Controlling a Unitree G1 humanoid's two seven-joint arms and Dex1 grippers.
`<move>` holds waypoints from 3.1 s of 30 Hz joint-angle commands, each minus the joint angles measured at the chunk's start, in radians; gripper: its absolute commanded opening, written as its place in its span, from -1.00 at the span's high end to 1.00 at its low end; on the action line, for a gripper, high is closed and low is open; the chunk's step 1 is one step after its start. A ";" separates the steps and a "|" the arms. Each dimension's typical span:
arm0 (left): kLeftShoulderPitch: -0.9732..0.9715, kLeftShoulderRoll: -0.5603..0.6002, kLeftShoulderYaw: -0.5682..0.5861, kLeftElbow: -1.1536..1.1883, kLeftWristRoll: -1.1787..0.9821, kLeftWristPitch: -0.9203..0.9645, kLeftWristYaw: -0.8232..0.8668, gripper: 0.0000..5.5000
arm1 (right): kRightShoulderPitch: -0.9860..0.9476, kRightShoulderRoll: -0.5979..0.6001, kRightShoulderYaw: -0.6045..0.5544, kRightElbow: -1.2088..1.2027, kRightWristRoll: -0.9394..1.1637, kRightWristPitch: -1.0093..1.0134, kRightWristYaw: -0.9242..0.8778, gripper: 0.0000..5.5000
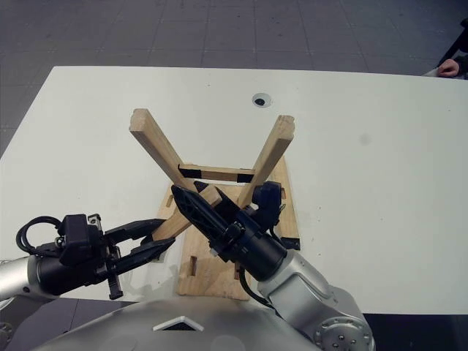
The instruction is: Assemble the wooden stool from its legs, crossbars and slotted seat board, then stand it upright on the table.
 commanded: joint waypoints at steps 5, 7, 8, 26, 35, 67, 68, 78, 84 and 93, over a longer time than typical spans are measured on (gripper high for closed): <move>-0.005 0.035 -0.019 -0.011 0.005 -0.018 0.042 0.52 | 0.030 0.068 0.077 0.026 -0.023 0.001 -0.033 0.41; -0.006 0.040 -0.022 -0.011 0.008 -0.019 0.053 0.52 | 0.033 0.075 0.088 0.028 -0.026 -0.001 -0.035 0.56; -0.007 0.043 -0.024 -0.011 0.010 -0.020 0.058 0.52 | 0.034 0.077 0.090 0.029 -0.027 -0.003 -0.036 0.62; -0.007 0.135 -0.196 -0.011 0.297 -0.347 0.201 0.52 | 0.093 0.237 0.093 0.013 -0.023 -0.118 -0.222 0.86; 0.085 0.407 -0.162 -0.011 -0.054 -0.390 0.145 0.07 | 0.092 0.252 0.083 0.009 -0.045 -0.150 -0.220 0.86; -0.039 0.214 -0.126 0.202 0.227 -0.021 0.147 -1.00 | 0.358 -0.495 -0.767 -0.007 -0.544 0.213 0.460 0.86; -0.057 0.193 -0.138 0.217 0.246 0.001 0.170 -1.00 | 0.308 -0.463 -0.734 0.005 -0.562 0.233 0.405 0.86; -0.161 0.036 -0.186 0.273 0.327 0.132 0.287 -1.00 | 0.048 -0.218 -0.557 0.048 -0.668 0.335 0.125 0.86; -0.164 -0.027 -0.214 0.271 0.385 0.169 0.326 -1.00 | -0.015 -0.069 -0.416 0.088 -0.807 0.333 0.027 0.86; -0.170 -0.115 -0.213 0.271 0.429 0.212 0.372 -1.00 | -0.050 0.026 -0.390 0.151 -0.988 0.260 0.034 0.86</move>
